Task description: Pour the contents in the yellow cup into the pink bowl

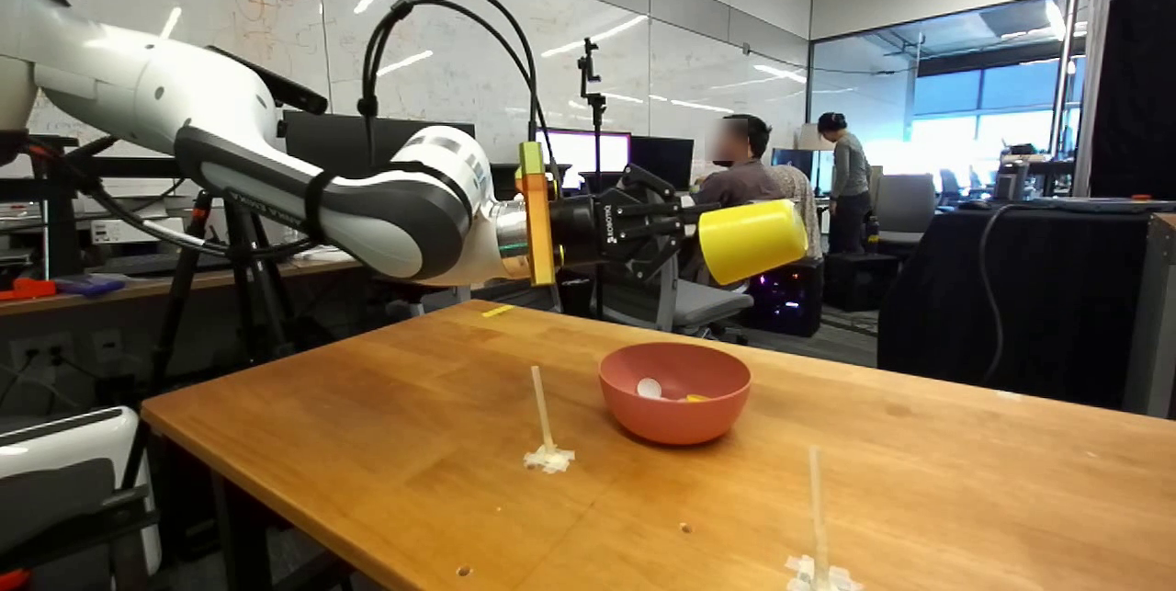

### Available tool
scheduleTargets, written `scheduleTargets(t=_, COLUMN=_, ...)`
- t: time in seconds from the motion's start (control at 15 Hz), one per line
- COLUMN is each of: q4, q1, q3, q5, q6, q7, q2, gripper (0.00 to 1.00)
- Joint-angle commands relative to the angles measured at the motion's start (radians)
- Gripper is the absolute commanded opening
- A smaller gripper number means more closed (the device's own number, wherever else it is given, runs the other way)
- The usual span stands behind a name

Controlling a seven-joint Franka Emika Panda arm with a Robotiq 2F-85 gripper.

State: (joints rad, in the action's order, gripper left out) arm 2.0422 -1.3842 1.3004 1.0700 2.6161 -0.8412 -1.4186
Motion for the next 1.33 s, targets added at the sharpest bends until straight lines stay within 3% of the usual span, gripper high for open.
scheduleTargets(t=0.0, q4=0.038, q1=0.013, q3=-0.007, q5=0.023, q6=-0.051, q7=0.043, q2=0.156, gripper=0.05)
scheduleTargets(t=0.6, q4=0.118, q1=0.055, q3=0.023, q5=0.006, q6=-0.125, q7=0.199, q2=0.516, gripper=0.05)
scheduleTargets(t=0.93, q4=0.103, q1=0.123, q3=0.021, q5=-0.039, q6=-0.254, q7=0.290, q2=0.757, gripper=0.05)
scheduleTargets(t=1.27, q4=0.032, q1=0.234, q3=-0.038, q5=-0.059, q6=-0.428, q7=0.304, q2=0.987, gripper=0.05)
